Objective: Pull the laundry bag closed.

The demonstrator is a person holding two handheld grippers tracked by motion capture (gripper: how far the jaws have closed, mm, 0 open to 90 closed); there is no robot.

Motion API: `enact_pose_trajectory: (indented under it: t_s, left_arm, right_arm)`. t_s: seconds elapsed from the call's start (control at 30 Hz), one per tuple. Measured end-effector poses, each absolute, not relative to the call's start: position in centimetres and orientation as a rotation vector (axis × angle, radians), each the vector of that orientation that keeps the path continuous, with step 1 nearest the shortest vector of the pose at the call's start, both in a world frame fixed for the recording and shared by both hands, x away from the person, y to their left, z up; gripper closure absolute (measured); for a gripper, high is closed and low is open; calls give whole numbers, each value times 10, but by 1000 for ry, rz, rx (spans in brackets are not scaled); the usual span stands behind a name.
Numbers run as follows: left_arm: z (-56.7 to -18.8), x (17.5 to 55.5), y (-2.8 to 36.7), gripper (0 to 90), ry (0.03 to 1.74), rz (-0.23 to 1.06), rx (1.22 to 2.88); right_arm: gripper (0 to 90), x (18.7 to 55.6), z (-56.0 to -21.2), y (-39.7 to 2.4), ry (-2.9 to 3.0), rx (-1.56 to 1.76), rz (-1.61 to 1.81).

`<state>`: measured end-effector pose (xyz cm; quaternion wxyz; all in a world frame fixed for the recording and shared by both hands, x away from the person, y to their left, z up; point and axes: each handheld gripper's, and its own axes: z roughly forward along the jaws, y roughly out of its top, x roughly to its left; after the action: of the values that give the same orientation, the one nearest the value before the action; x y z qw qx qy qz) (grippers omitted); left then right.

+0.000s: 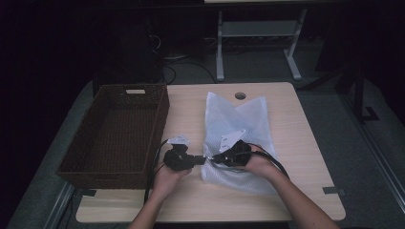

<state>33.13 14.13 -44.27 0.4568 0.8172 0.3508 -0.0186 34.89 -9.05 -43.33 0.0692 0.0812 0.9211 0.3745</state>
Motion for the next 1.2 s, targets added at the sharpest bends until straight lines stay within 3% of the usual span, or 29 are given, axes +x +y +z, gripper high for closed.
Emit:
enact_pose_trajectory:
  t_s: [1.2]
  left_arm:
    - [-437,320,143,890,889,26,2006]
  right_arm:
    - [867,339,-433,-120,2755,318,1127]
